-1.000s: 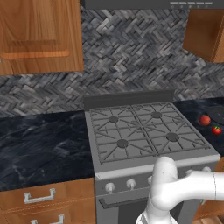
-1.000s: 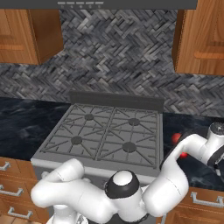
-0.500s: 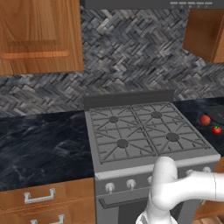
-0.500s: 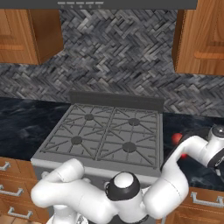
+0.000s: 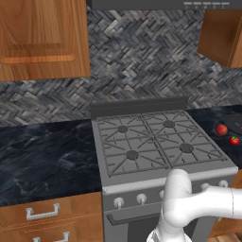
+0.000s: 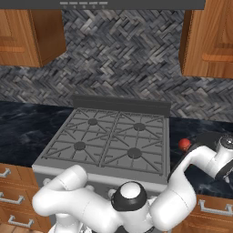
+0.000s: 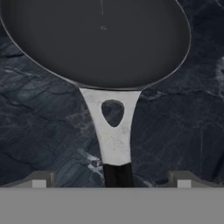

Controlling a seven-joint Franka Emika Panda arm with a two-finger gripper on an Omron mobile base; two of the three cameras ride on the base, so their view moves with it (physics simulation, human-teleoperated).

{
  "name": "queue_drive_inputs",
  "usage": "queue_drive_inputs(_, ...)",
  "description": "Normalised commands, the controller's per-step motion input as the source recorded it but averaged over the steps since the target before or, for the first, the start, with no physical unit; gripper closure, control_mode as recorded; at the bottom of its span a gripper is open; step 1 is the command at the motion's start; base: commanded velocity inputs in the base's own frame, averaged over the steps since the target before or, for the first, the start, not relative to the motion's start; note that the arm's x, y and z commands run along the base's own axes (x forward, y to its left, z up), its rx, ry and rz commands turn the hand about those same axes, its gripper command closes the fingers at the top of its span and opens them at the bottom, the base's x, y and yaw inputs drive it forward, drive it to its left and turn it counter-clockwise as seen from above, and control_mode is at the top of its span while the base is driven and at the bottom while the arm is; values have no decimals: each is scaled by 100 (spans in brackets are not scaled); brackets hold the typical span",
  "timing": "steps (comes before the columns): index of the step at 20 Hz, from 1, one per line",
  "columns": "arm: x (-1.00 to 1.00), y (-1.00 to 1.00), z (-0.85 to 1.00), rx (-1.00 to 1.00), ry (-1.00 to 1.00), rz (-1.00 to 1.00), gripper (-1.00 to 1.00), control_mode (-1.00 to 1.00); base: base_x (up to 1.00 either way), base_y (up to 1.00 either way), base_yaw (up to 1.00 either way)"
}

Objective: Place the pan on the front right burner on the stove. Then place the tomato and the onion in the pan and turn on the front right burner.

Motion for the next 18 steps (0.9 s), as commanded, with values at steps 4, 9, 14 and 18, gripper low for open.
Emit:
queue_drive_inputs(4,0,0,-28,0,1,2,-100,-100,0,0,0)
queue_drive_inputs(9,0,0,-22,0,1,1,-100,-100,0,0,0)
queue_drive_inputs(14,0,0,-6,0,1,0,-100,-100,0,0,0)
queue_drive_inputs(18,0,0,0,0,0,0,-100,-100,0,0,0)
